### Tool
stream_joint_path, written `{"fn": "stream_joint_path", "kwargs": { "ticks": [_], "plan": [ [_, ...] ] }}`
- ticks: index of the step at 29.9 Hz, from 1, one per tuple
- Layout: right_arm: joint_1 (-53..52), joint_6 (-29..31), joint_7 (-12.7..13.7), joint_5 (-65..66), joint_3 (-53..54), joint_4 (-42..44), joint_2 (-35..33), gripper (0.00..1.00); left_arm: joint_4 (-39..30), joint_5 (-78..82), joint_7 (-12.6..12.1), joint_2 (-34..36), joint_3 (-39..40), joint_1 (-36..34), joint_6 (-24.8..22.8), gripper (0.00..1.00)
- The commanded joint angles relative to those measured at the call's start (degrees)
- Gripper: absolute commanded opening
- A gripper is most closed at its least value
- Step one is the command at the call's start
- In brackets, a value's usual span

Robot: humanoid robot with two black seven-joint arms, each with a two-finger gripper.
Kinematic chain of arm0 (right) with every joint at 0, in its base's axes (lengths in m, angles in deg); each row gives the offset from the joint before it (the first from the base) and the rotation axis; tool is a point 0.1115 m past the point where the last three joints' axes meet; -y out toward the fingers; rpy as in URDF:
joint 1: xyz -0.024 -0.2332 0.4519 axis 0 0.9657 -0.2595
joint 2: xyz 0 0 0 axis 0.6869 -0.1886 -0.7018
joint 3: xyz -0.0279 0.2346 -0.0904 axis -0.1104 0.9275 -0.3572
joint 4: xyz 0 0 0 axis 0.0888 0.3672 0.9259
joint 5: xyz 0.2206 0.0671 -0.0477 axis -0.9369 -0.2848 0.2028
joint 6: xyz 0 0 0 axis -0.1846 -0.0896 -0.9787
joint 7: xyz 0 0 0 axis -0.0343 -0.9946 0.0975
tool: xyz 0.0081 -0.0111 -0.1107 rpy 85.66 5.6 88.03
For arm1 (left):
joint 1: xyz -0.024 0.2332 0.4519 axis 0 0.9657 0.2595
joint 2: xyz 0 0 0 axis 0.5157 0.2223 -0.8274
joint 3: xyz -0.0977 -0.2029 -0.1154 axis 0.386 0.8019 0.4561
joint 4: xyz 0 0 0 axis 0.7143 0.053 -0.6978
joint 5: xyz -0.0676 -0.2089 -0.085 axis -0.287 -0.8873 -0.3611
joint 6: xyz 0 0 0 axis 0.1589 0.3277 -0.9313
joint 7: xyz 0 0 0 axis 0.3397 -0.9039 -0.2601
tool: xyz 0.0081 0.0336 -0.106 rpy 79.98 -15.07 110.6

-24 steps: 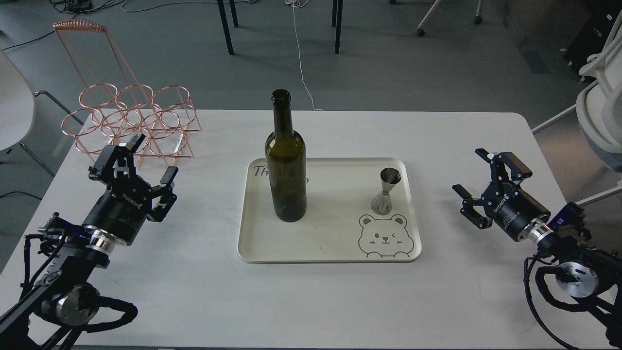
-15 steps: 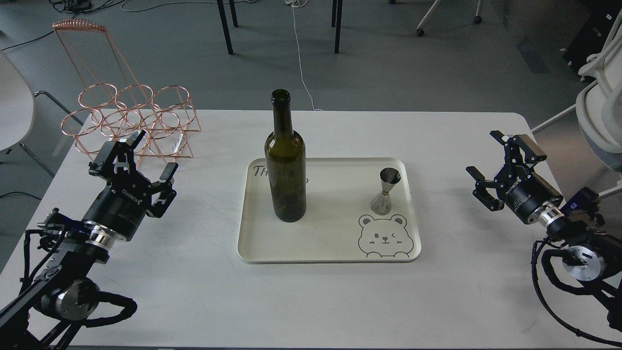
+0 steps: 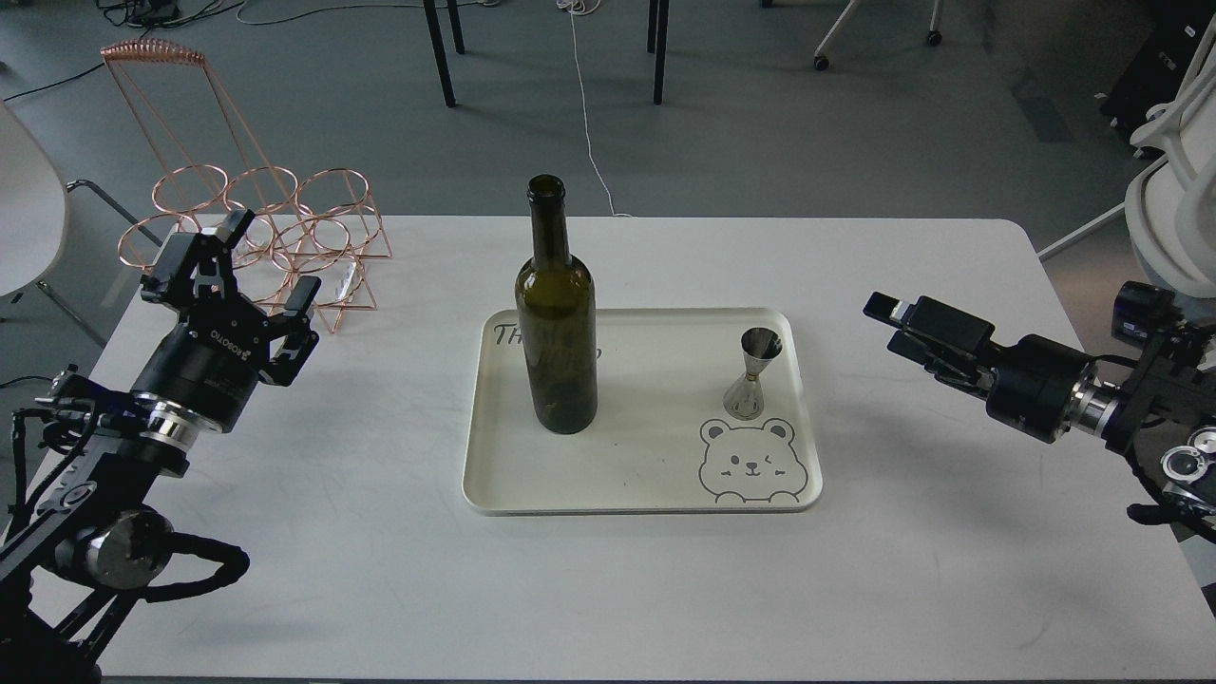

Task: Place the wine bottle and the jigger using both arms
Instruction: 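Move the right gripper toward the metal jigger on the tray, then grasp the metal jigger with the right gripper, then lift the jigger off the tray and carry it beside the tray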

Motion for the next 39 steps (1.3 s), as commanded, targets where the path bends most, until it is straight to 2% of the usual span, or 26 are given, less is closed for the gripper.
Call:
{"fn": "stream_joint_path", "kwargs": {
  "ticks": [1,3,5,16,19,21,23,26,27,33,39],
  "plan": [
    [0.51,-17.33,0.0,17.93,-3.53,2.76,0.85,0.99,-0.28,0.04,1.7,0.02,0.15,0.2,-0.04,0.98],
    [-0.01,-24.99,0.0,23.39,-6.16,5.93,4.27,0.99,-0.2,0.04,2.58,0.11,0.15,0.2,-0.04,0.98],
    [-0.63,-30.18,0.0,26.92,-7.66,10.4,8.83,0.99,-0.29,0.13,2.58,0.02,0.24,0.2,-0.04,0.98],
    [-6.86,-30.61,0.0,32.29,-15.04,26.93,25.45,0.97,-0.37,0.13,2.67,0.02,0.59,0.2,0.14,0.98],
    [-8.8,-30.61,0.0,32.29,-16.89,31.33,29.32,0.88,-0.55,0.04,2.58,0.02,0.68,0.2,0.05,0.98],
    [-9.68,-30.61,0.0,32.29,-17.6,32.22,30.65,0.67,-0.55,0.04,2.67,0.11,0.68,0.11,0.14,0.98],
    [-10.47,-30.61,0.0,32.29,-17.69,32.31,30.92,0.4,-0.64,0.13,2.58,0.11,0.68,0.11,0.05,0.98],
    [-11.09,-30.61,0.0,32.29,-17.69,32.66,30.83,0.18,-0.64,0.04,2.67,0.11,0.68,0.2,0.14,0.98],
    [-11.26,-30.61,0.0,32.29,-17.69,32.57,30.74,0.13,-0.64,0.13,2.58,0.11,0.68,0.2,0.14,0.98],
    [-11.35,-30.61,0.0,31.85,-17.6,31.96,30.3,0.05,-0.64,0.13,2.58,0.11,0.68,0.11,0.05,0.98],
    [-11.44,-30.61,0.0,30.97,-14.45,29.24,28.99,0.05,-0.9,0.13,2.58,0.11,0.68,0.11,0.05,0.98]
  ]
}}
